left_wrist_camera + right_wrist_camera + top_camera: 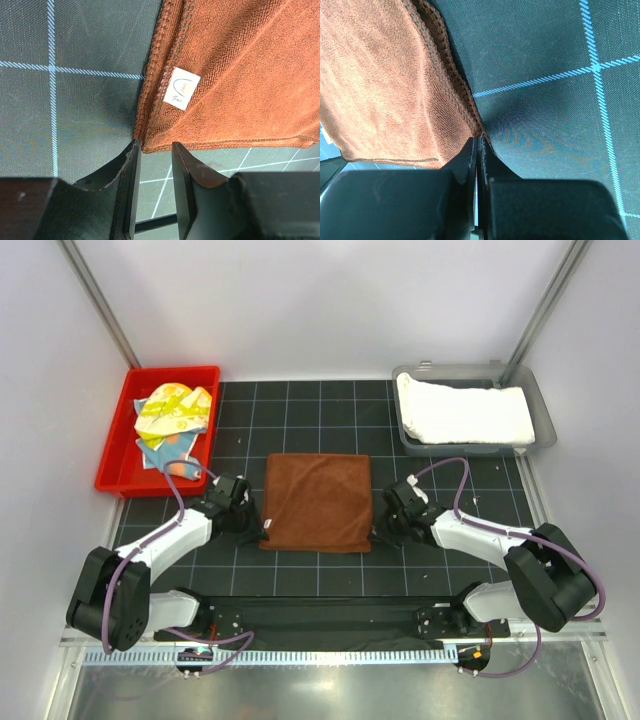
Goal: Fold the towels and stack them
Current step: Fold the towel
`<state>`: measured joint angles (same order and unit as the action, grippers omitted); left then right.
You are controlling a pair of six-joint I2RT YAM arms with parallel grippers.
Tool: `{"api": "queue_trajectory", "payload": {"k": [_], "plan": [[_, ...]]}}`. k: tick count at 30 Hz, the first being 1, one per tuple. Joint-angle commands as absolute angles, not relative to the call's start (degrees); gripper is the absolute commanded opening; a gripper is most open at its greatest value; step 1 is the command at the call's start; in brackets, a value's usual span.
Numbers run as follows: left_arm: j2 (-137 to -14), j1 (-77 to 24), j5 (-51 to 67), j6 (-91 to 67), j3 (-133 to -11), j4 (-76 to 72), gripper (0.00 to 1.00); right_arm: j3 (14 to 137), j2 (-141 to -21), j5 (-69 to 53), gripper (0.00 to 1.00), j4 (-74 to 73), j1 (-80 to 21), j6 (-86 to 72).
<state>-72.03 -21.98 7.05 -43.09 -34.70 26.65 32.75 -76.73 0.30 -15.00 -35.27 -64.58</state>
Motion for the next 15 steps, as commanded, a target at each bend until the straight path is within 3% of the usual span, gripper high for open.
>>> {"api": "queue_trajectory", "payload": {"k": [1, 15], "plan": [[-71.98, -21.71, 6.24, -42.71, -37.00, 26.63, 0.34, 32.43, -75.06, 1.14, 0.01, -13.80, -35.68, -63.90], [-73.39, -21.71, 5.98, -42.63, -36.39, 25.14, 0.34, 32.61, -74.97, 1.05, 0.01, -13.89, -35.77, -63.90]]}}
